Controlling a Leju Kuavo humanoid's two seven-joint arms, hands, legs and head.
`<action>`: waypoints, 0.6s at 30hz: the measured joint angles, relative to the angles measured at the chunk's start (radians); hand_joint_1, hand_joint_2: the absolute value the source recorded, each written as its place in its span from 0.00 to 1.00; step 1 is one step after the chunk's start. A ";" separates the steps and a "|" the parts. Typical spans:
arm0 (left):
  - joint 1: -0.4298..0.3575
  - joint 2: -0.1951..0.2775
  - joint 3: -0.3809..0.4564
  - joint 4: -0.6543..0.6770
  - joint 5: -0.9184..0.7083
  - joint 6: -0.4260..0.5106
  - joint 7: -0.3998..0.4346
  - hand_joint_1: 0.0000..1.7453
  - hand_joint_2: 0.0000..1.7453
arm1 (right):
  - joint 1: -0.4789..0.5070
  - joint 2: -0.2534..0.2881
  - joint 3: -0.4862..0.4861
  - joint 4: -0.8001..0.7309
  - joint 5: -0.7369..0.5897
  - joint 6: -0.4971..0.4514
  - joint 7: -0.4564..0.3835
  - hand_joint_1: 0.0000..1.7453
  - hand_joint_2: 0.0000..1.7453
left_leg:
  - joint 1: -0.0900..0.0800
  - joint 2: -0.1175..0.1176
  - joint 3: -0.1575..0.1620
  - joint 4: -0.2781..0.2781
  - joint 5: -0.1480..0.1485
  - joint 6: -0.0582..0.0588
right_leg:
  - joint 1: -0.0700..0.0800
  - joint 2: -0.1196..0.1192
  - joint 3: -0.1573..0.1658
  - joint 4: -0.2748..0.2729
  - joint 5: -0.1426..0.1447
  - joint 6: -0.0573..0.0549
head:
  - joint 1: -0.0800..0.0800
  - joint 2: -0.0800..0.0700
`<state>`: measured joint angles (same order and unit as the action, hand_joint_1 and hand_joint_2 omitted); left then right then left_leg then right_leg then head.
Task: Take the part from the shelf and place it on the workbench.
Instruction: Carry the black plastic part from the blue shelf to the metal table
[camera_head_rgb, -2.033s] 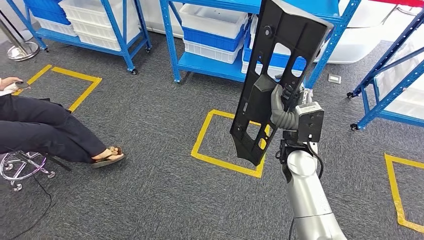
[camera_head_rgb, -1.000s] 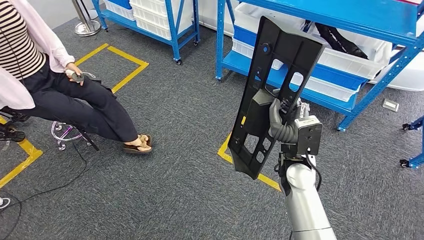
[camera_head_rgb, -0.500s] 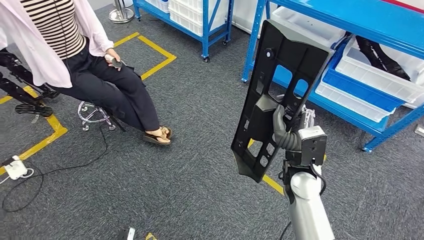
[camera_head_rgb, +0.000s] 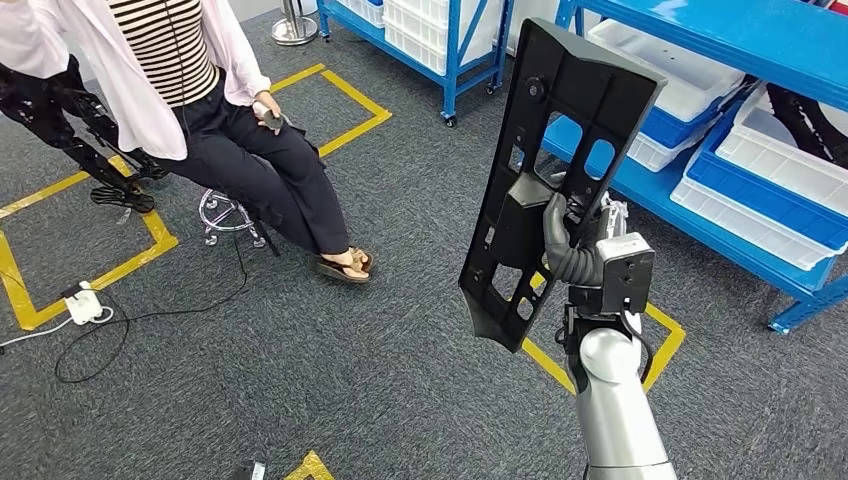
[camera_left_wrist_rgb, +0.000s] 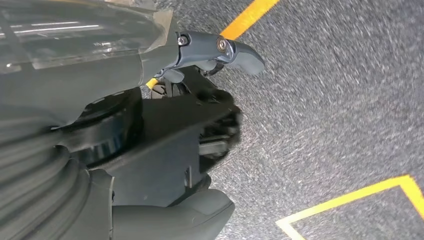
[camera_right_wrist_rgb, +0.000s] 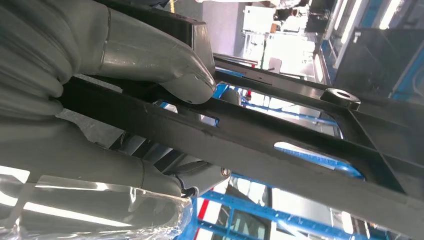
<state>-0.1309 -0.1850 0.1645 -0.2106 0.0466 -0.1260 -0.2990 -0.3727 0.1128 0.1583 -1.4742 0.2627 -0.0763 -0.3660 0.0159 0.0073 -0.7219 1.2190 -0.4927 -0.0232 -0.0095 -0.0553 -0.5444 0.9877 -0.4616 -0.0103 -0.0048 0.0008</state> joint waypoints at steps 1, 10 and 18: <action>-0.001 0.001 0.000 0.000 -0.005 0.001 0.003 0.00 1.00 | -0.009 -0.002 0.000 0.000 0.010 -0.007 0.007 1.00 1.00 | 0.001 0.019 0.041 -0.075 0.030 -0.001 | 0.003 -0.007 0.000 0.002 -0.002 0.002 | 0.000 0.000; -0.008 0.001 0.000 0.000 -0.009 -0.003 0.008 0.00 1.00 | -0.054 -0.026 0.000 -0.024 0.080 -0.048 0.044 1.00 1.00 | -0.006 -0.005 0.098 -0.219 0.082 0.046 | 0.007 0.025 -0.071 0.150 -0.085 0.021 | 0.009 0.000; -0.009 0.001 0.019 0.000 0.024 -0.027 0.017 0.00 1.00 | -0.180 -0.056 0.000 -0.055 0.125 -0.062 0.140 1.00 1.00 | -0.006 -0.081 0.092 -0.217 0.091 0.041 | -0.007 0.100 -0.026 0.045 -0.016 0.053 | 0.011 0.000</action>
<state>-0.1398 -0.1837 0.1839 -0.2109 0.0710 -0.1528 -0.2824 -0.5528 0.0567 0.1587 -1.5297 0.3879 -0.1381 -0.2256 0.0099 -0.0733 -0.6299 1.0022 -0.4018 0.0173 -0.0162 0.0443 -0.5708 1.0323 -0.4778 0.0431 0.0061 0.0008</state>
